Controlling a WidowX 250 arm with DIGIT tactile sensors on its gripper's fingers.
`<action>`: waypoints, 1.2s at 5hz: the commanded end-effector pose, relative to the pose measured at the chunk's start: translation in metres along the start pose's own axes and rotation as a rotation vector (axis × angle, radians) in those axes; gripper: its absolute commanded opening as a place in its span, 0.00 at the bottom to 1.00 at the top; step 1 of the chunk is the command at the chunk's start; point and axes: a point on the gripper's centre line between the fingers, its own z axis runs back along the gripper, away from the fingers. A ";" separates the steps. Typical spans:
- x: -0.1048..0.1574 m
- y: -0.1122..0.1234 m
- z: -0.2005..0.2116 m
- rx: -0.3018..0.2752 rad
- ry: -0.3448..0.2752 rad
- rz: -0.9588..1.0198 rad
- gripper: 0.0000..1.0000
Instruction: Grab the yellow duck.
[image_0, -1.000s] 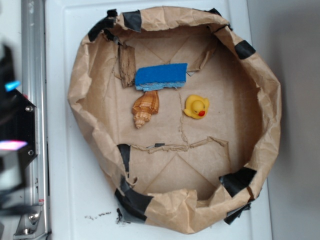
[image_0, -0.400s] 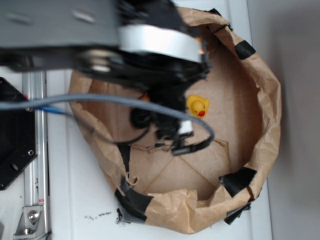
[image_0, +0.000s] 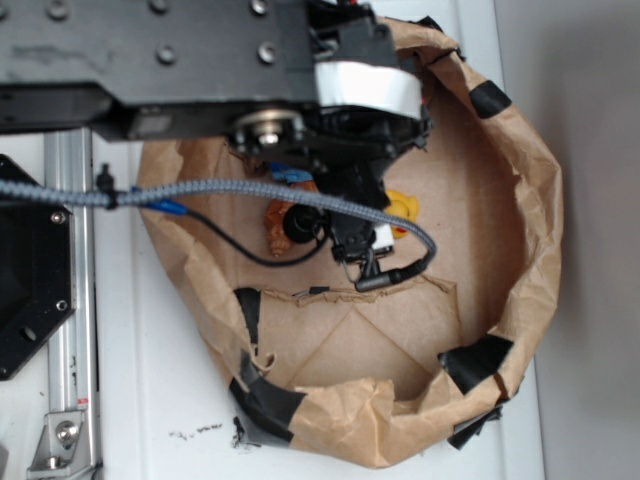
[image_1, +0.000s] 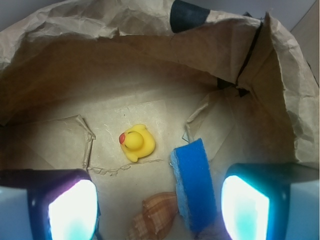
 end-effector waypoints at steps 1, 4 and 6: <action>0.007 0.008 0.011 0.005 -0.046 0.019 1.00; 0.019 0.008 -0.050 -0.050 0.066 0.039 1.00; 0.033 0.024 -0.061 0.000 0.032 0.097 1.00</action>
